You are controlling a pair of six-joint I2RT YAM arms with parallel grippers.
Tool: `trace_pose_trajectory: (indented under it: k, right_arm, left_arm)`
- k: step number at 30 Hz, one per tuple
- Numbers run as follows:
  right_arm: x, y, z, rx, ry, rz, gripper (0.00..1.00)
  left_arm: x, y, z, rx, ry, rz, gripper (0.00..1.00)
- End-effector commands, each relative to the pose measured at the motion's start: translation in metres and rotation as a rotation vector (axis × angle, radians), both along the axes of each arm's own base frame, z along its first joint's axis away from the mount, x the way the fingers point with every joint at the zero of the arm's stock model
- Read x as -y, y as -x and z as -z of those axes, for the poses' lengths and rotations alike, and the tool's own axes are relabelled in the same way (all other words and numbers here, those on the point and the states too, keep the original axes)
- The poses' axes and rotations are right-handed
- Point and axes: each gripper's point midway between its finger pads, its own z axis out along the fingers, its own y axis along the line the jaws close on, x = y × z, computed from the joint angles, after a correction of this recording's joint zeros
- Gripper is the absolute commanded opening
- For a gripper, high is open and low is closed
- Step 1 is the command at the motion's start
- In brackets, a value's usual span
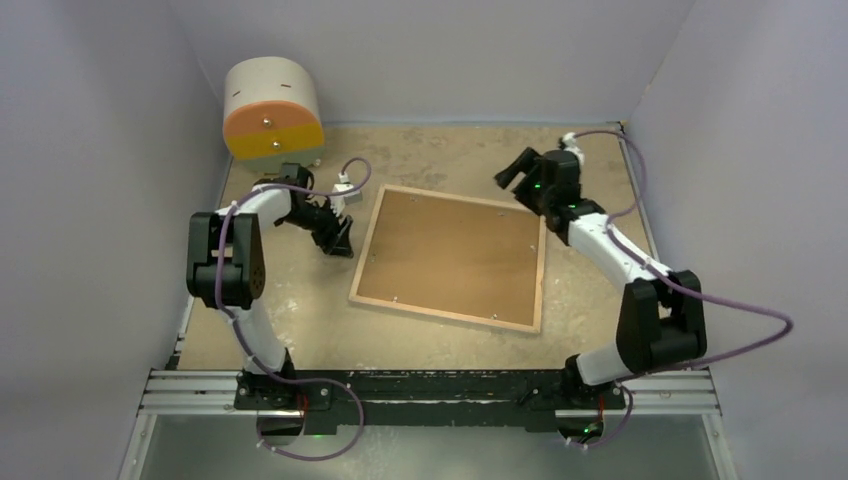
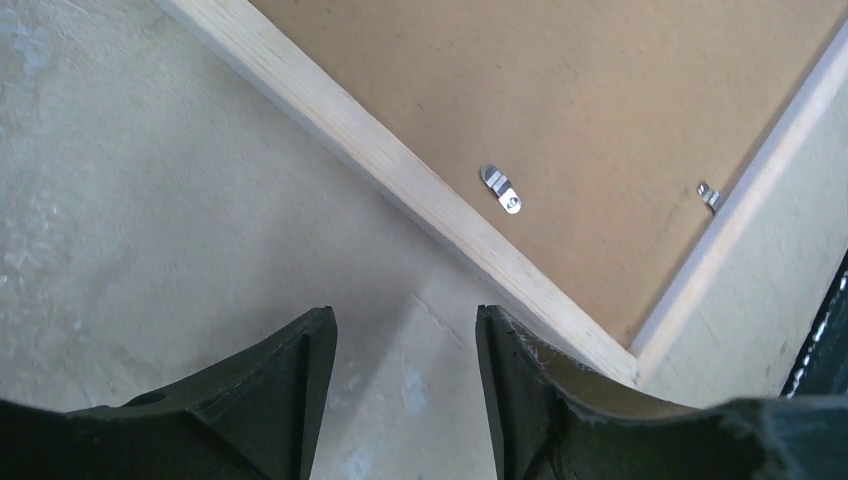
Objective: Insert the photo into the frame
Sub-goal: Adjust the photo frame at the center of the board, then install the photo frame at the center of the board.
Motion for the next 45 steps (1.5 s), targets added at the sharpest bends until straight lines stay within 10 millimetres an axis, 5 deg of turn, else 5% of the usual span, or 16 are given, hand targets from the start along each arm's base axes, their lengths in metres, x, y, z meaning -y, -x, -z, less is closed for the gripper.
trace_pose_trajectory:
  k: [1,9,17,26,45]
  right_arm:
    - [-0.102,0.01,0.01,-0.021,-0.085,-0.224,0.81]
    - [-0.244,0.064,0.053,-0.128,-0.16,-0.544,0.75]
    - [-0.322,0.105,0.079,-0.182,-0.172,-0.714,0.69]
    - [-0.351,0.108,0.09,-0.202,-0.193,-0.762,0.66]
    - [-0.37,0.112,0.108,-0.268,-0.273,-0.797,0.61]
  left_arm:
    - [0.017,-0.019,0.002,-0.083,0.107,-0.081,0.55]
    - [0.021,-0.007,0.017,-0.124,0.112,-0.069,0.42]
    - [0.019,0.002,0.029,-0.146,0.103,-0.073,0.36]
    - [0.016,0.004,0.034,-0.143,0.083,-0.079,0.34]
    - [0.016,0.003,0.033,-0.116,0.067,-0.071,0.32]
